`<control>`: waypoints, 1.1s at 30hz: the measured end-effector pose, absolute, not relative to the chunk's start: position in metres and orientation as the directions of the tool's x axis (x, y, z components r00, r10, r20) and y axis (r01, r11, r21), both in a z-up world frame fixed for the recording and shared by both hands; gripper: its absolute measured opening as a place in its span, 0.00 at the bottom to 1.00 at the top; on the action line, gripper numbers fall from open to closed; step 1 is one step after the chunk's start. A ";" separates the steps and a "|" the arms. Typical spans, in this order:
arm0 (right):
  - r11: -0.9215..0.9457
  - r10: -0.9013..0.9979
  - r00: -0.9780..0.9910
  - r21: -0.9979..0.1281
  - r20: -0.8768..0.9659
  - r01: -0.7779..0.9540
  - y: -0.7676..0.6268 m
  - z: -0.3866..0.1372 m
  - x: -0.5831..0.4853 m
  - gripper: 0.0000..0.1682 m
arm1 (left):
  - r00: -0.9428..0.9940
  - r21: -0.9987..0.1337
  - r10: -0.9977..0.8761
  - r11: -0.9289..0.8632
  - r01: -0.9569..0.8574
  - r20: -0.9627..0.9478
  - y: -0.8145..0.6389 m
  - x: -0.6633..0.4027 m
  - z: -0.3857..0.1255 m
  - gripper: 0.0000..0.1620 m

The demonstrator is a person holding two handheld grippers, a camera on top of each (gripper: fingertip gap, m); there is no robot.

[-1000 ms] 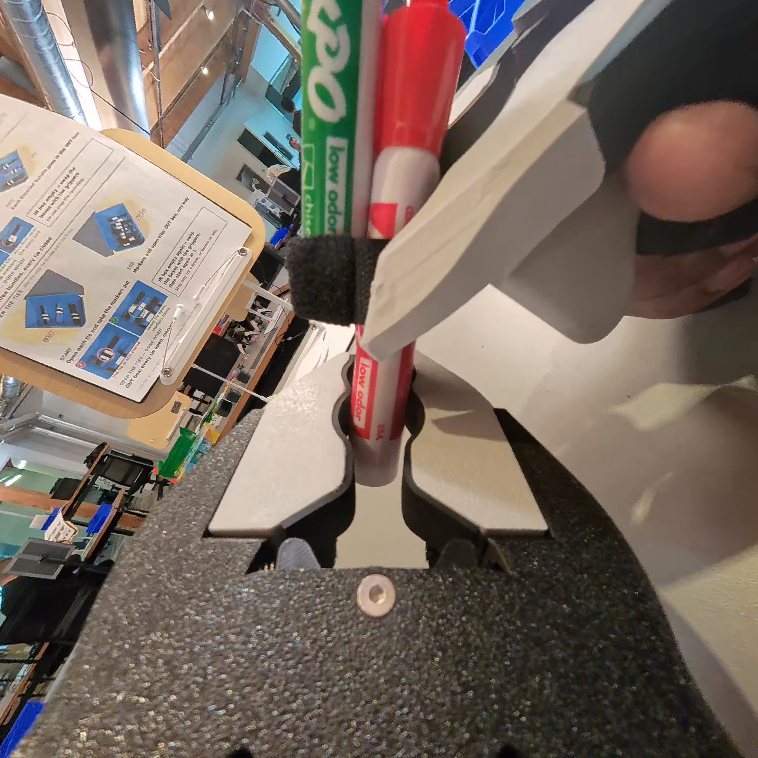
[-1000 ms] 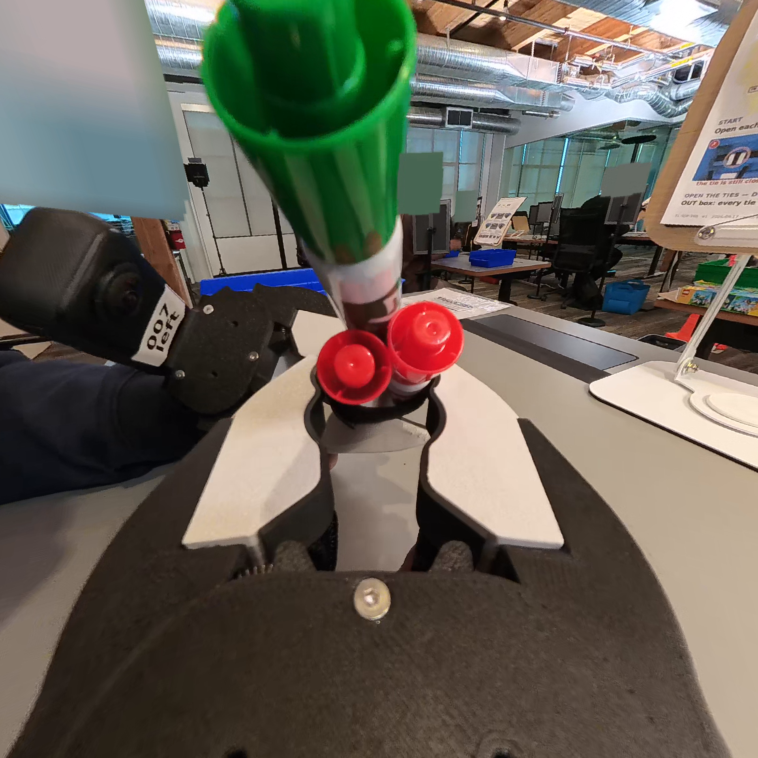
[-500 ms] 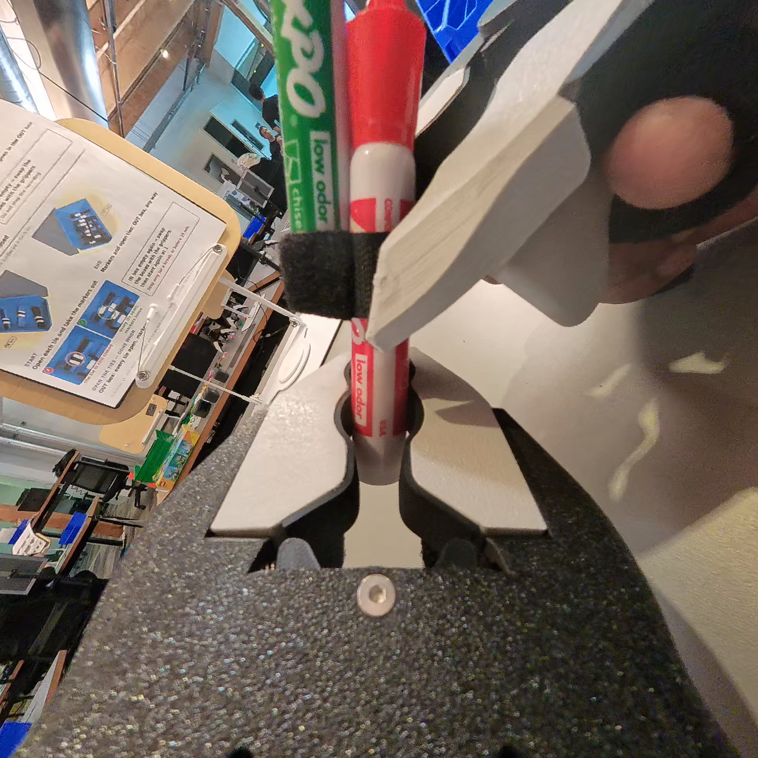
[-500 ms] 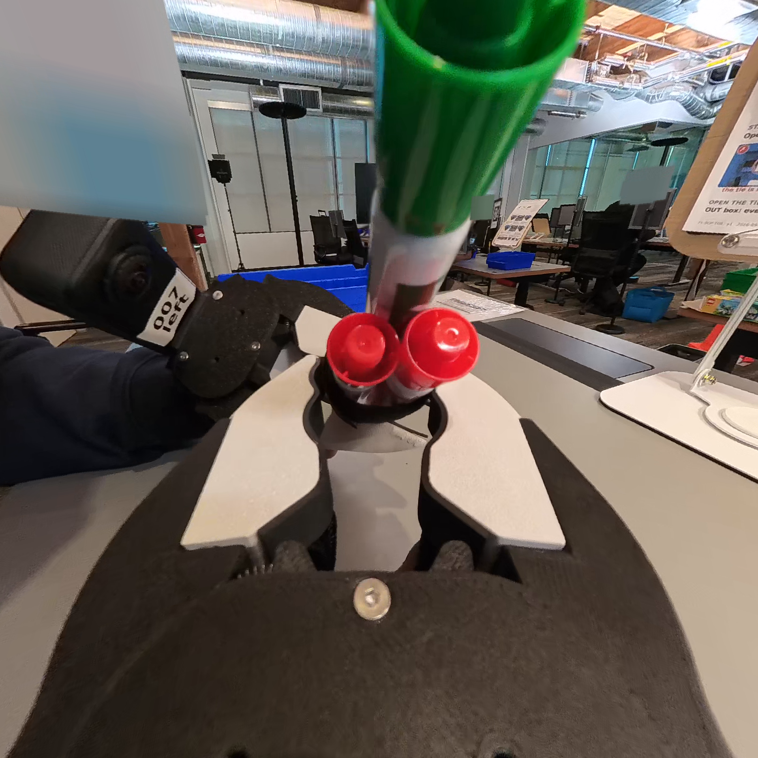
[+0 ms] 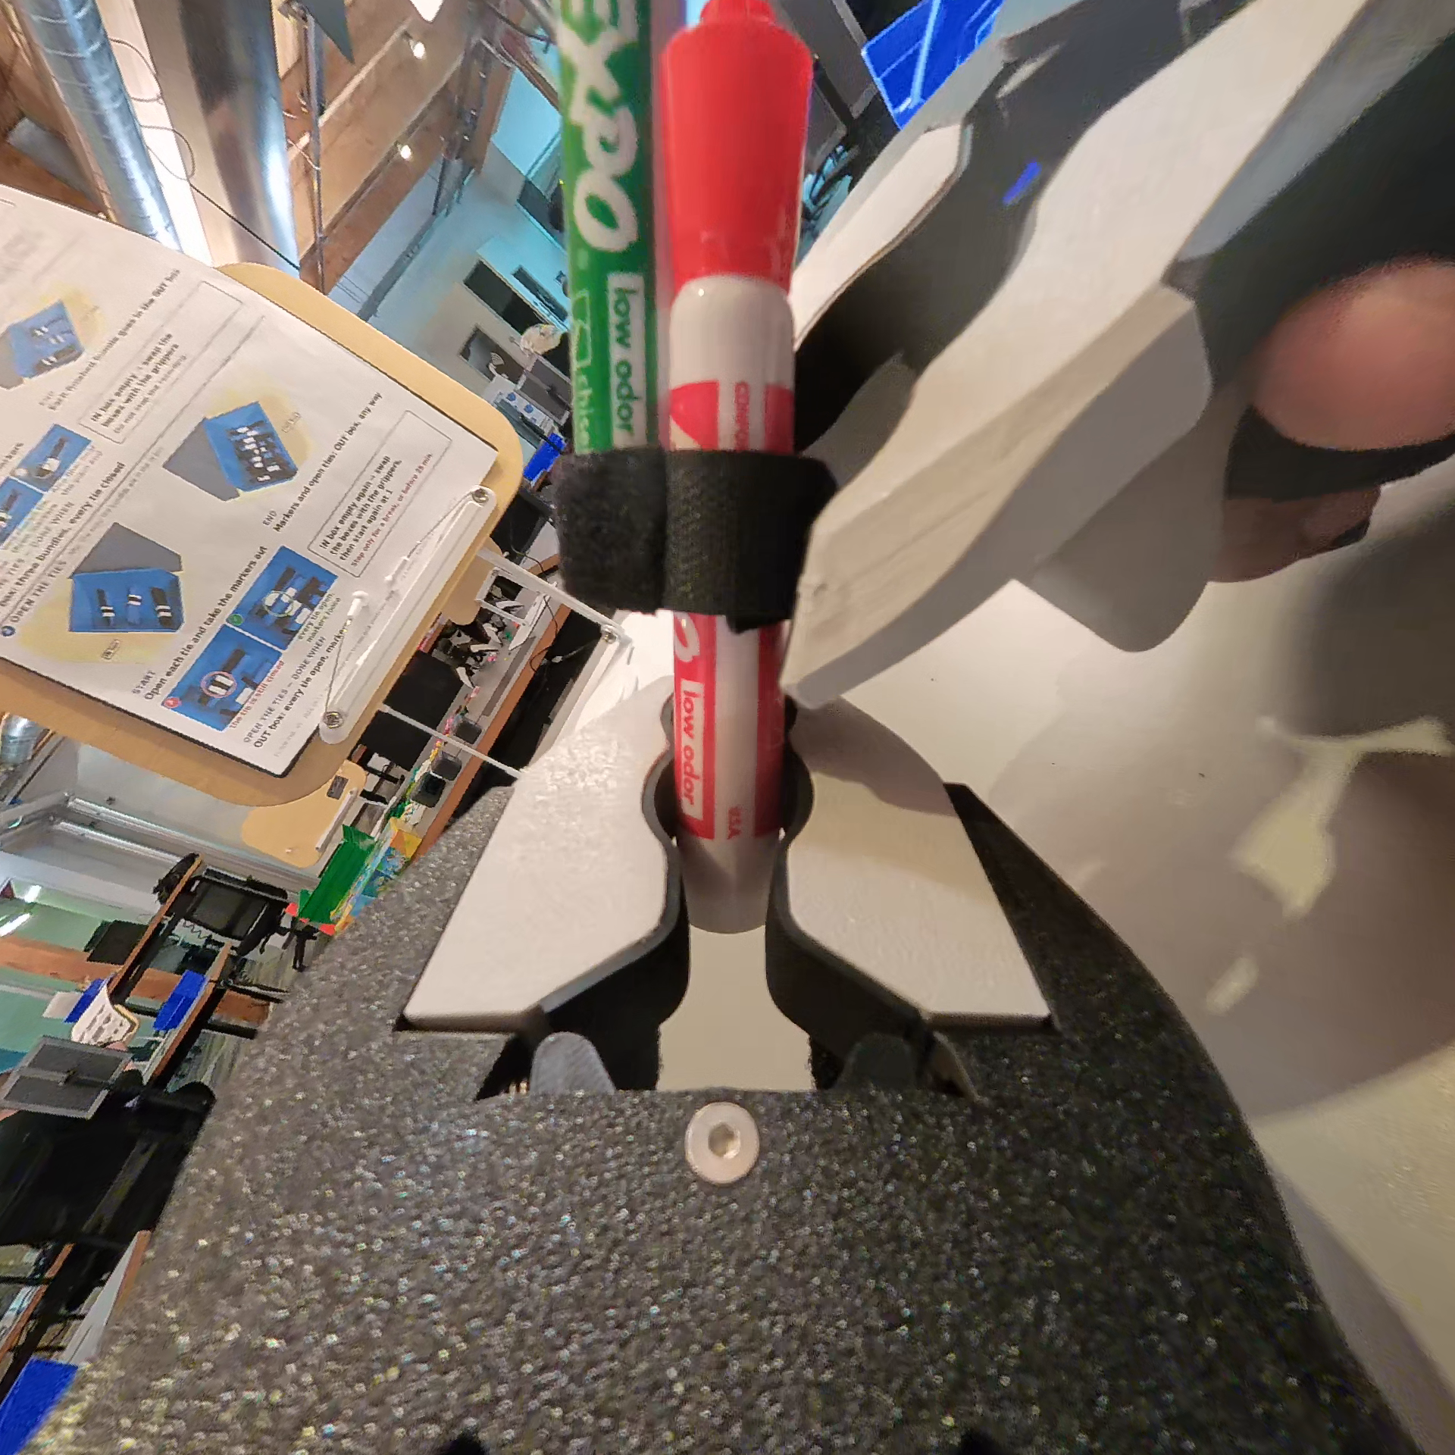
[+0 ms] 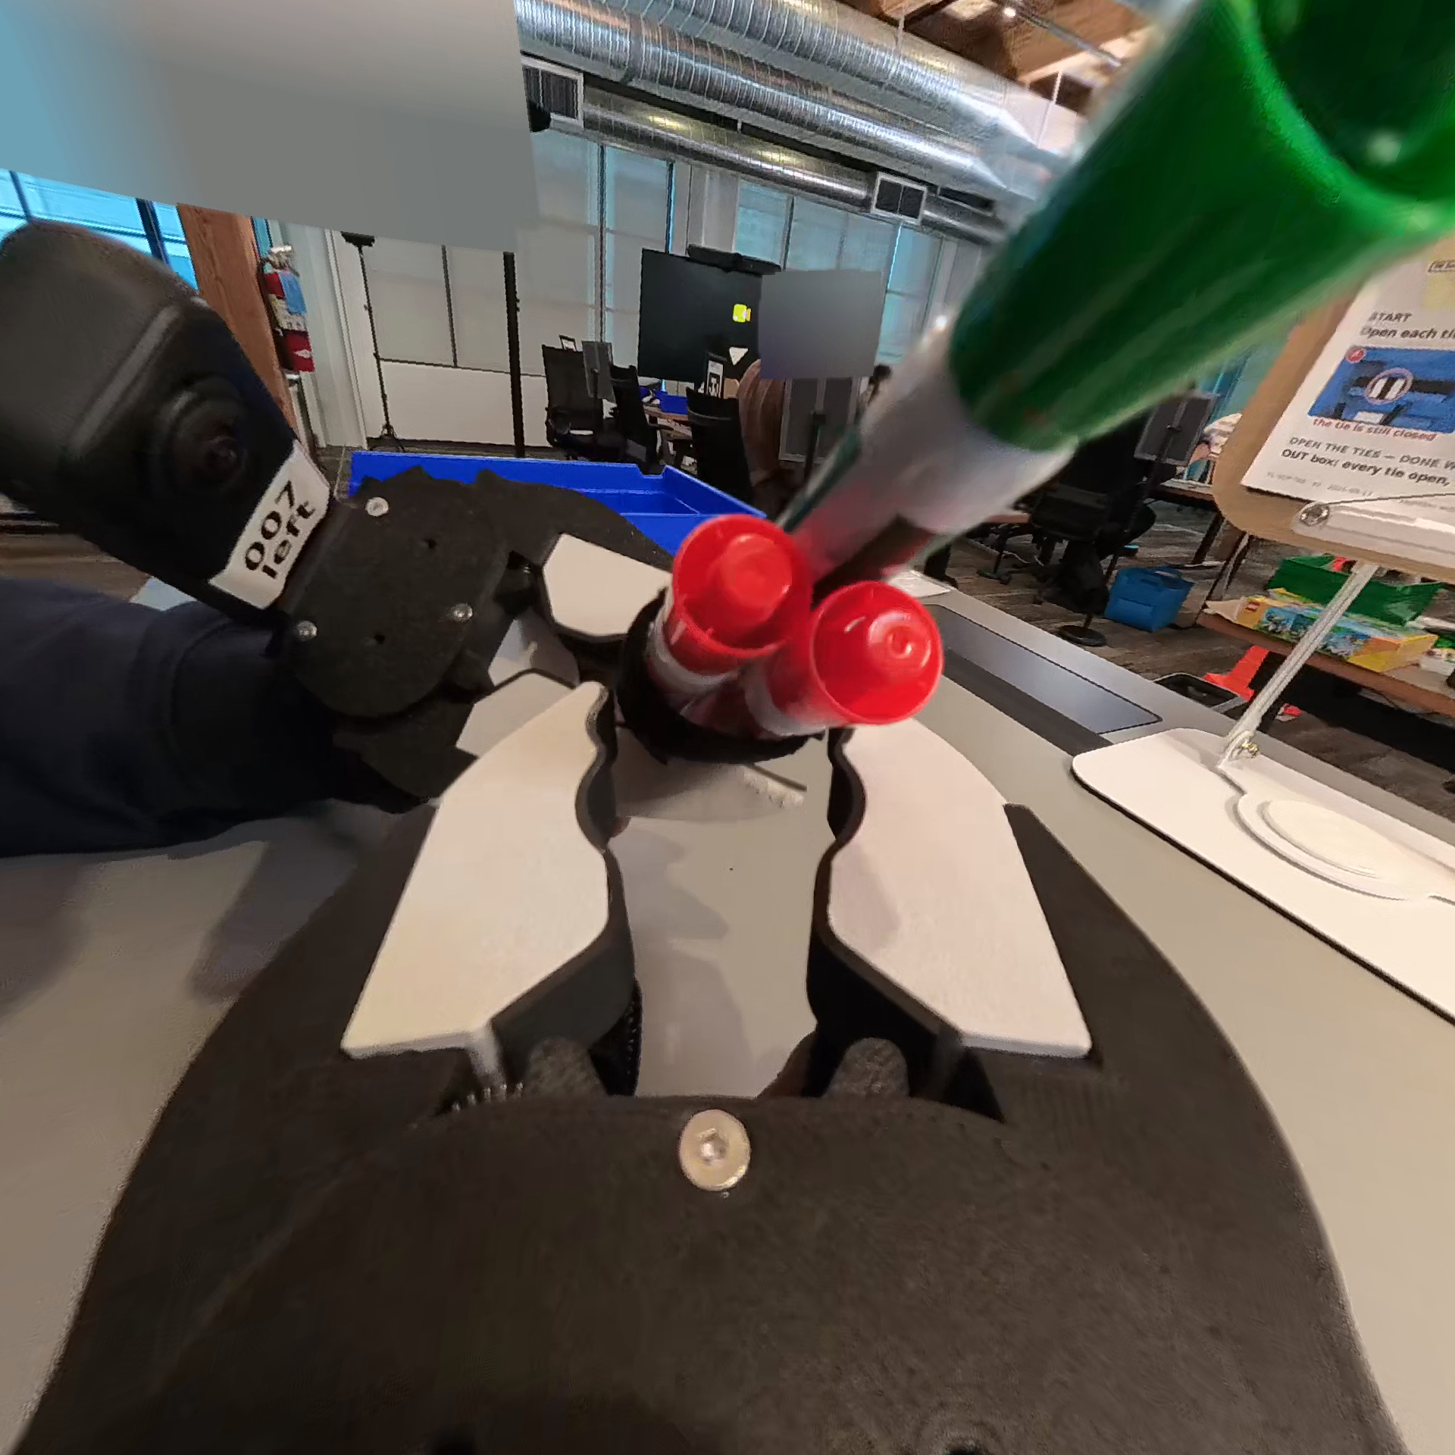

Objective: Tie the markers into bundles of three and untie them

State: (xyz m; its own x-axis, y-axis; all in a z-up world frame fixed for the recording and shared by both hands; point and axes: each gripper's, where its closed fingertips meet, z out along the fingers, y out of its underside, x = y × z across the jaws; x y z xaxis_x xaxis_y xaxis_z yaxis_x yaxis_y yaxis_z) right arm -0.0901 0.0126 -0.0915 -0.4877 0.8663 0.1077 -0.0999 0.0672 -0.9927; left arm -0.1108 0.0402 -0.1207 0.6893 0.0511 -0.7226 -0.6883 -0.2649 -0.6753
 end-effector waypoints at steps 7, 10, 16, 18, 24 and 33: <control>0.126 0.871 -0.459 -0.983 0.175 -0.135 0.018 -0.088 -0.089 0.34 | 0.684 -0.673 0.060 -0.259 -0.693 -0.727 0.040 -0.112 -0.120 0.11; 0.164 0.858 -0.466 -0.975 0.215 -0.148 0.019 -0.087 -0.085 0.39 | 0.679 -0.670 0.065 -0.260 -0.696 -0.731 0.040 -0.113 -0.119 0.11; 0.159 0.848 -0.461 -0.956 0.261 -0.248 0.050 -0.063 -0.056 0.41 | 0.652 -0.640 0.064 -0.283 -0.715 -0.756 0.038 -0.118 -0.120 0.11; 0.112 0.863 -0.445 -0.949 0.241 -0.296 0.067 -0.041 -0.044 0.40 | 0.634 -0.618 0.050 -0.296 -0.728 -0.772 0.039 -0.118 -0.123 0.11; 0.028 0.837 -0.512 -0.950 0.193 -0.311 0.076 -0.016 -0.024 0.24 | 0.575 -0.545 0.007 -0.328 -0.771 -0.818 0.041 -0.115 -0.131 0.11; 0.218 0.822 -0.466 -0.936 0.328 -0.275 0.054 -0.040 -0.033 0.00 | 0.539 -0.499 -0.028 -0.343 -0.796 -0.842 0.041 -0.111 -0.136 0.11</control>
State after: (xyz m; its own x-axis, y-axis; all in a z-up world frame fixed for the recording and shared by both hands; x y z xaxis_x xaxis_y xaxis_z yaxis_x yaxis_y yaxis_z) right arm -0.0332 0.0542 -0.0403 -0.4659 0.8218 0.3281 -0.2753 0.2178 -0.9364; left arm -0.1114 0.0415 -0.1356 0.5395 -0.0276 -0.8416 -0.7960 -0.3426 -0.4990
